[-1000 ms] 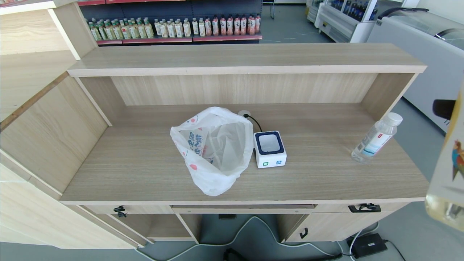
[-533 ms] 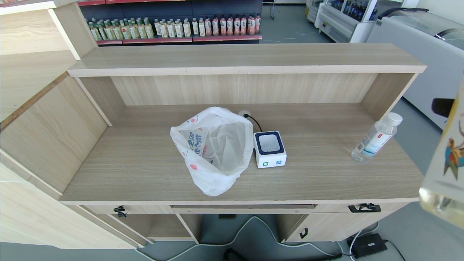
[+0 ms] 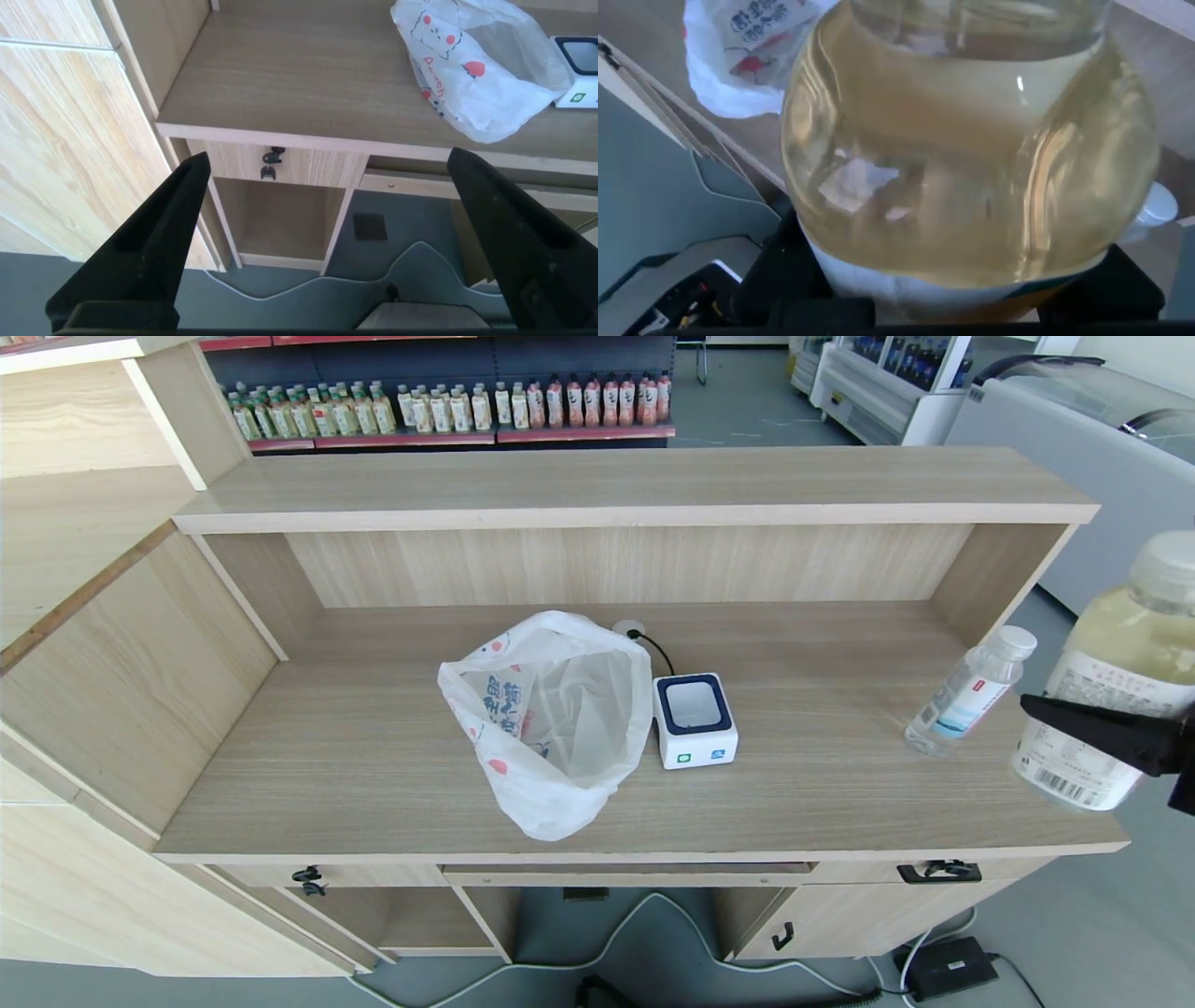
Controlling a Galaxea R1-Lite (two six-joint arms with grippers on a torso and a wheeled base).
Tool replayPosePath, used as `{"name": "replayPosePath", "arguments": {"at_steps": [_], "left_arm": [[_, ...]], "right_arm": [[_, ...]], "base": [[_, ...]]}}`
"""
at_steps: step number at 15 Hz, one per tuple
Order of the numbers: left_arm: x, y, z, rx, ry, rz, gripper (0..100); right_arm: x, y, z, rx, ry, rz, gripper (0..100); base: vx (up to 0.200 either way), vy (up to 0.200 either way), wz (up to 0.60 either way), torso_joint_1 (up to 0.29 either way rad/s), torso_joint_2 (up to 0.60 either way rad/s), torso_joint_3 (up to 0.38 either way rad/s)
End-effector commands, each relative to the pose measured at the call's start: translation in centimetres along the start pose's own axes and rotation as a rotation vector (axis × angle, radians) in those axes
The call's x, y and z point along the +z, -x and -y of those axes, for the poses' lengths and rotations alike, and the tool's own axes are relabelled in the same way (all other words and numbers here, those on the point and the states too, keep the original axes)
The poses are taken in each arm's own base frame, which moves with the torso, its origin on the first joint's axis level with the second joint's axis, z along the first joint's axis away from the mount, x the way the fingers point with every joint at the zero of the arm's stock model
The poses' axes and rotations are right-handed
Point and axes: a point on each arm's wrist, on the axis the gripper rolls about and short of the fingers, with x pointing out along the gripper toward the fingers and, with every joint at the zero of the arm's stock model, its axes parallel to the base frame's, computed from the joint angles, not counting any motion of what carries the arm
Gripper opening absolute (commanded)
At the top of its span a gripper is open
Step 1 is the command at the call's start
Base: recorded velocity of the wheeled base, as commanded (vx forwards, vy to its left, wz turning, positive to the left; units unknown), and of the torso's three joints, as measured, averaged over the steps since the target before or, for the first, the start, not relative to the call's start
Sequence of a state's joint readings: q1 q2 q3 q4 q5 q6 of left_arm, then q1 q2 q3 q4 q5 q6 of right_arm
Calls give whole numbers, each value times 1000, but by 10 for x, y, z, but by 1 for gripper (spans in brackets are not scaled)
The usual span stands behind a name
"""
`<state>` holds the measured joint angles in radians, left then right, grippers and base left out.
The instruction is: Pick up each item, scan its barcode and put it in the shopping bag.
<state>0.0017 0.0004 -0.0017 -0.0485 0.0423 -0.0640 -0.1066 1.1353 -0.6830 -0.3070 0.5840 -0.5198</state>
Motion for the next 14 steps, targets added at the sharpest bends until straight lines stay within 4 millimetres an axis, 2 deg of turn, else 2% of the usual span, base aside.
{"name": "replayPosePath", "arguments": {"at_steps": [1,3,6,9,11,12,14], "left_arm": [[0,0,0,0,0,1,100],[0,0,0,0,0,1,100],[0,0,0,0,0,1,100],[0,0,0,0,0,1,100],[0,0,0,0,0,1,100],[0,0,0,0,0,1,100],[0,0,0,0,0,1,100]], "right_arm": [[-46,-4,27,-118,123,-198,0],[-55,3,42,-161,323,-260,0],[-52,2,45,-90,425,-155,0],[-49,-3,49,-4,600,0,0],[-47,-3,50,6,649,22,0],[-41,-6,59,-15,756,29,0],[-36,-13,71,-61,870,56,0]], "base": [[0,0,0,0,0,0],[0,0,0,0,0,0],[0,0,0,0,0,0],[0,0,0,0,0,0],[0,0,0,0,0,0],[0,0,0,0,0,0],[0,0,600,5,5,5]]}}
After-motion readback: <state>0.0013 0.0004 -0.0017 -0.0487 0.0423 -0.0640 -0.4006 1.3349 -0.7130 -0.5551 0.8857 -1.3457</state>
